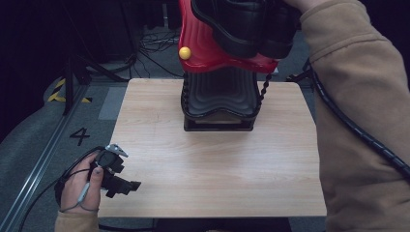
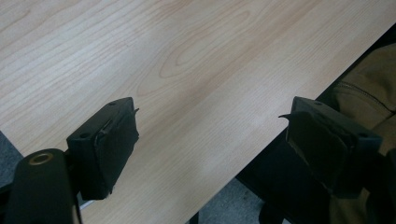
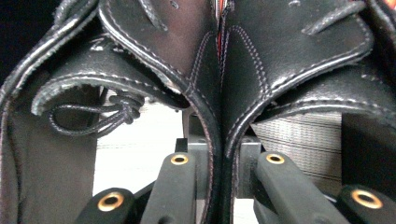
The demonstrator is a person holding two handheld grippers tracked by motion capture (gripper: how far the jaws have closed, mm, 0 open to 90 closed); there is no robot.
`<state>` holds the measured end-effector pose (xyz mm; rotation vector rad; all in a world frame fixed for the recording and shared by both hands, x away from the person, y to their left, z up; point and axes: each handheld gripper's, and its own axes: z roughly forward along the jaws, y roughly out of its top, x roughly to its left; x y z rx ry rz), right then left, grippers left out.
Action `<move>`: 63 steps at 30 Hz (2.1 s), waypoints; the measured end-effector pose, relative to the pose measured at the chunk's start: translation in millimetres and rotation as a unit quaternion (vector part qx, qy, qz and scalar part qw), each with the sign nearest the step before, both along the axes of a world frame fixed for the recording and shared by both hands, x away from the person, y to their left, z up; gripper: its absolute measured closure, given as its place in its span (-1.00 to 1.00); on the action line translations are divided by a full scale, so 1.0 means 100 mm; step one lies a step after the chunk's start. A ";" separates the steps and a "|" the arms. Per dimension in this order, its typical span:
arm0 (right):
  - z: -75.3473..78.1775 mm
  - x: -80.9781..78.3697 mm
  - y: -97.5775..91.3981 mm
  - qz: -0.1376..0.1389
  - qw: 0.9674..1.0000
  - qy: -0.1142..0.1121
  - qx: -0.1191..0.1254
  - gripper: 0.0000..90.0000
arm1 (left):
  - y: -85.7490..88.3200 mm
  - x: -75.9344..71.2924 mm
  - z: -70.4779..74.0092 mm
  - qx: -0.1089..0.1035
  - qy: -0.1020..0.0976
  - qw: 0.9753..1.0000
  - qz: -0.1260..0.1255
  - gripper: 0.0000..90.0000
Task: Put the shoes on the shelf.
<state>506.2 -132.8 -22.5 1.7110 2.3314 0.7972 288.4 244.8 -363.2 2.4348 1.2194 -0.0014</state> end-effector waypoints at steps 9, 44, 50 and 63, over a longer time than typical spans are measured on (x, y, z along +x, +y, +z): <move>-0.19 0.27 0.07 -0.030 0.998 -0.042 0.024 0.83 | 0.03 0.00 0.00 -0.004 -0.001 1.000 -0.002 -0.62; -0.76 0.68 0.33 -0.069 0.990 -0.121 0.015 0.75 | 0.06 0.01 -0.01 -0.006 0.000 1.000 0.000 -0.63; -0.77 0.65 0.35 -0.059 0.991 -0.116 0.017 0.60 | 0.06 0.00 0.00 -0.007 0.000 1.000 0.001 -0.63; -0.66 0.41 0.14 -0.020 0.991 -0.121 0.046 0.23 | 0.04 -0.01 0.02 -0.006 -0.004 1.000 0.002 -0.63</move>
